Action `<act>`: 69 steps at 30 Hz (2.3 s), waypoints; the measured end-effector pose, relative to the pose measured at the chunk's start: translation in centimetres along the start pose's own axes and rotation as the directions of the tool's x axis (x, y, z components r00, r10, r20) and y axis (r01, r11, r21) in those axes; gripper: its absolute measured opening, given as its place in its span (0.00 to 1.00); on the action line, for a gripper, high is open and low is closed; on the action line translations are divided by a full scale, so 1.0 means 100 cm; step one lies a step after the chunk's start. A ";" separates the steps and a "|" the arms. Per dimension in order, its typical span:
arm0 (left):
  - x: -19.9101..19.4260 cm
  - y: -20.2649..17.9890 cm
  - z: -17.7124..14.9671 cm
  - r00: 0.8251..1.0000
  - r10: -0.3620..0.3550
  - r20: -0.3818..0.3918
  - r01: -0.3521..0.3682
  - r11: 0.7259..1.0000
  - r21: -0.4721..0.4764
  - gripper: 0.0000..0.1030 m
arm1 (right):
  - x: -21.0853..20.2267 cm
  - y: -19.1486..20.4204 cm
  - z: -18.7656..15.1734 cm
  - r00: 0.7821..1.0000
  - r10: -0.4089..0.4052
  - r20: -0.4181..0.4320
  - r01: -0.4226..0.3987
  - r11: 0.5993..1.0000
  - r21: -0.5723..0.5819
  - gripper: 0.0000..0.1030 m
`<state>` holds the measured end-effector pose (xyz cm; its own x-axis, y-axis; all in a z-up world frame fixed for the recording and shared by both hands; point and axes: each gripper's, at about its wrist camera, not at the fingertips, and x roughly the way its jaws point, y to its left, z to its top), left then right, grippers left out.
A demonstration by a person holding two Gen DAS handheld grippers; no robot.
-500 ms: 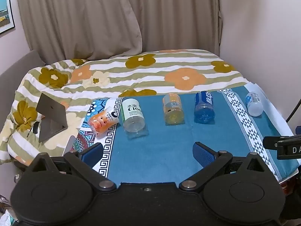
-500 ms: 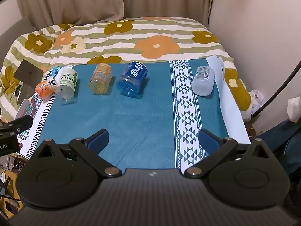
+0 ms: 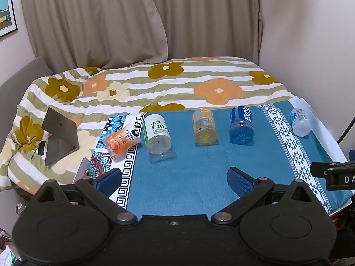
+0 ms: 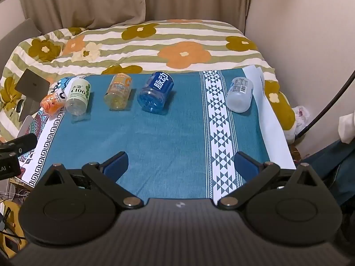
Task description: Flip cup upright
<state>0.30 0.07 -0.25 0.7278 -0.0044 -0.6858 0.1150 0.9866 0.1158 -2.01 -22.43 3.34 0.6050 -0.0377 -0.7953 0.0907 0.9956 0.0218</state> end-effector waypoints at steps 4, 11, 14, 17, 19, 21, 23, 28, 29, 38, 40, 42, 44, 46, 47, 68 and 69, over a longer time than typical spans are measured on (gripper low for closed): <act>0.001 -0.001 0.000 1.000 0.001 0.000 -0.001 1.000 0.001 1.00 | 0.001 0.000 -0.002 1.000 -0.006 -0.002 0.006 1.000 -0.003 1.00; -0.001 0.002 0.001 1.000 0.001 -0.003 -0.001 1.000 -0.003 1.00 | 0.003 -0.002 -0.004 1.000 -0.006 -0.001 0.006 1.000 -0.001 1.00; -0.002 0.003 0.002 1.000 0.000 -0.003 0.000 1.000 -0.004 1.00 | 0.003 -0.001 -0.004 1.000 -0.006 -0.001 0.006 1.000 -0.001 1.00; -0.001 0.003 0.003 1.000 -0.001 -0.003 0.001 1.000 -0.005 1.00 | 0.002 0.000 -0.004 1.000 -0.007 -0.001 0.007 1.000 -0.003 1.00; -0.001 0.003 0.003 1.000 -0.003 -0.005 0.003 1.000 -0.006 1.00 | 0.002 0.001 -0.003 1.000 -0.007 -0.002 0.007 1.000 -0.002 1.00; -0.001 0.003 0.004 1.000 -0.004 -0.005 0.004 1.000 -0.005 1.00 | 0.002 0.000 -0.003 1.000 -0.006 -0.001 0.006 1.000 -0.001 1.00; -0.001 0.003 0.004 1.000 -0.003 -0.005 0.003 1.000 -0.006 1.00 | 0.001 0.002 -0.002 1.000 -0.008 -0.001 0.008 1.000 -0.002 1.00; -0.001 0.003 0.004 1.000 -0.004 -0.004 0.004 1.000 -0.006 1.00 | 0.004 0.000 -0.003 1.000 -0.011 0.000 0.011 1.000 0.000 1.00; -0.001 0.003 0.004 1.000 -0.003 -0.005 0.003 1.000 -0.006 1.00 | 0.004 0.000 -0.003 1.000 -0.012 0.001 0.012 1.000 0.000 1.00; -0.004 0.005 0.003 1.000 -0.002 0.003 0.002 1.000 -0.014 1.00 | 0.003 0.000 -0.004 1.000 -0.013 0.001 0.013 1.000 -0.001 1.00; -0.004 0.005 0.002 1.000 -0.002 0.003 0.002 1.000 -0.015 1.00 | 0.002 0.003 -0.002 1.000 -0.014 0.001 0.014 1.000 0.002 1.00; -0.004 0.005 0.002 1.000 -0.001 0.005 0.001 1.000 -0.014 1.00 | 0.002 0.004 -0.001 1.000 -0.015 0.002 0.015 1.000 0.001 1.00; -0.005 0.005 0.002 1.000 -0.002 0.006 0.002 1.000 -0.015 1.00 | 0.003 0.004 -0.001 1.000 -0.015 0.002 0.015 1.000 0.001 1.00; -0.005 0.005 0.002 1.000 -0.001 0.007 0.001 1.000 -0.015 1.00 | 0.002 0.004 -0.001 1.000 -0.016 0.003 0.016 1.000 0.000 1.00; -0.005 0.005 0.002 1.000 -0.002 0.006 0.002 1.000 -0.015 1.00 | 0.003 0.003 -0.001 1.000 -0.015 0.002 0.015 1.000 0.000 1.00; -0.005 0.005 0.005 1.000 -0.004 0.000 0.004 1.000 -0.014 1.00 | 0.003 0.008 -0.002 1.000 -0.013 -0.006 0.013 1.000 -0.003 1.00; -0.005 0.004 0.006 1.000 -0.005 -0.002 0.005 1.000 -0.014 1.00 | 0.003 0.008 -0.002 1.000 -0.013 -0.007 0.013 1.000 -0.004 1.00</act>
<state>0.34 0.39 0.55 0.7260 -0.0093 -0.6876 0.1097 0.9887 0.1025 -1.88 -21.67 2.99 0.5981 -0.0502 -0.7998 0.0955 0.9954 0.0090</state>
